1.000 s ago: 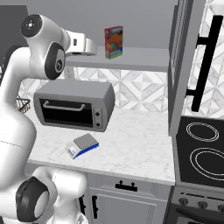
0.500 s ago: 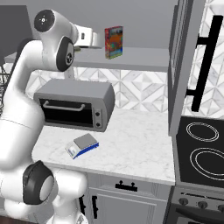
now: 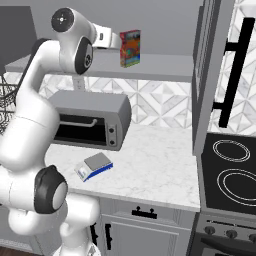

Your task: Pick the cereal and place it on the digital scale for weighing, and close the cabinet.

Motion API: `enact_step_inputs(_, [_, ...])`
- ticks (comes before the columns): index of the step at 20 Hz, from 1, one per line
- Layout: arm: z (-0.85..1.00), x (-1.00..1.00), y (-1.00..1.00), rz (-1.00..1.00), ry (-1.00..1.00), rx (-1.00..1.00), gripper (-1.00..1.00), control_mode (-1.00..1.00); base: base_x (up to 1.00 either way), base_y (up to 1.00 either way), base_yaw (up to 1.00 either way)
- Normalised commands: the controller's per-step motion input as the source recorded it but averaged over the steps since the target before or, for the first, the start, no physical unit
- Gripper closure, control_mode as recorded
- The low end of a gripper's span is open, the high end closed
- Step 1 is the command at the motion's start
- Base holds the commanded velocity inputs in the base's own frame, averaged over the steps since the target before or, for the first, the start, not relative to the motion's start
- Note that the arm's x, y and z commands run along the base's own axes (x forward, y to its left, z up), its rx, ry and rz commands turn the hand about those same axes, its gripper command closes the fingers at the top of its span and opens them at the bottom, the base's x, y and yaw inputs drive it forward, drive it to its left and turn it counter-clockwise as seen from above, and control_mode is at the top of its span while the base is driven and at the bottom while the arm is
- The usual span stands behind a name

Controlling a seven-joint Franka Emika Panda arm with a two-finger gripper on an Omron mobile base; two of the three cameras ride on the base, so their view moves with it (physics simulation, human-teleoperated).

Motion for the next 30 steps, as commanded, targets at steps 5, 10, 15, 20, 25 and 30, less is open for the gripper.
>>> enact_step_inputs(5, [0.0, 0.46, -0.13, -0.01, 0.0, 0.0, -1.0, -1.0, 0.0, 0.0, 0.0])
enact_step_inputs(10, [0.0, 0.38, -0.13, -0.01, 0.0, 0.0, -1.0, -1.0, 0.0, 0.0, 0.0])
enact_step_inputs(15, [0.0, 0.52, -0.02, -0.01, 0.0, 0.0, -1.0, -1.0, 0.0, 0.0, 0.0])
enact_step_inputs(20, [0.0, 0.43, -0.1, -0.01, 0.0, 0.0, -1.0, -1.0, 0.0, 0.0, 0.0])
enact_step_inputs(25, [0.0, 0.39, -0.12, 0.0, 0.0, 0.0, -1.0, -1.0, 0.0, 0.0, 0.0])
enact_step_inputs(30, [0.0, 0.34, -0.09, 0.0, 0.0, 0.0, -1.0, -1.0, 0.0, 0.0, 0.0])
